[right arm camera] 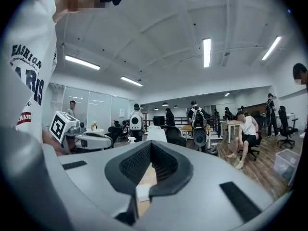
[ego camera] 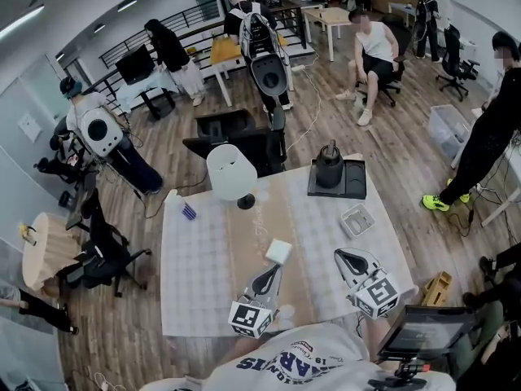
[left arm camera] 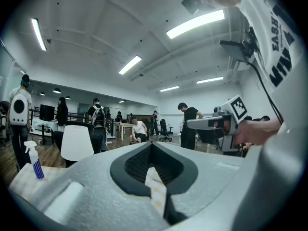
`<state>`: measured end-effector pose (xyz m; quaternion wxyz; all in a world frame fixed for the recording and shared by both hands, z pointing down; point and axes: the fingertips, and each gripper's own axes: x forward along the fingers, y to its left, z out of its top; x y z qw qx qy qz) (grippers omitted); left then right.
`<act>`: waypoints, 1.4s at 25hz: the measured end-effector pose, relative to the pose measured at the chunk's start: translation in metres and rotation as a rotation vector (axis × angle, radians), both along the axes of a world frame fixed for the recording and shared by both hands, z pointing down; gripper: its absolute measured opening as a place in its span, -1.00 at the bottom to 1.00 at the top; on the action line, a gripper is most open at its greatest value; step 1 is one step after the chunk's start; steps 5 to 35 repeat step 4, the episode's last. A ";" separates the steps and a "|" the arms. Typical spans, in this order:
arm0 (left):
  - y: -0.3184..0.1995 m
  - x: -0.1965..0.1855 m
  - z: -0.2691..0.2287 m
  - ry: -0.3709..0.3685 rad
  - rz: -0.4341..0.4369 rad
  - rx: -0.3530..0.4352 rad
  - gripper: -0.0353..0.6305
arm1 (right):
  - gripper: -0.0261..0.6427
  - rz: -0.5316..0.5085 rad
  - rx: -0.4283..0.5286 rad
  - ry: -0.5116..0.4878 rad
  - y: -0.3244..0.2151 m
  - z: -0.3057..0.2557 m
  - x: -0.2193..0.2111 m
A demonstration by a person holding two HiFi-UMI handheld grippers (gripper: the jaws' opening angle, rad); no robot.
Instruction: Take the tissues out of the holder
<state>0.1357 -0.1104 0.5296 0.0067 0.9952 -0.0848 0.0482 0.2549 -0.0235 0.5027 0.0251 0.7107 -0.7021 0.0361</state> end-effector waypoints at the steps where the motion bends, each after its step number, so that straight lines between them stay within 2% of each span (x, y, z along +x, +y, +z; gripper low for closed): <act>1: 0.000 0.000 0.001 -0.003 -0.003 0.000 -0.88 | -0.90 -0.005 0.004 0.003 -0.001 -0.001 -0.001; 35: -0.001 0.000 0.004 -0.009 -0.008 0.001 -0.88 | -0.90 -0.017 0.009 0.010 -0.002 -0.002 -0.002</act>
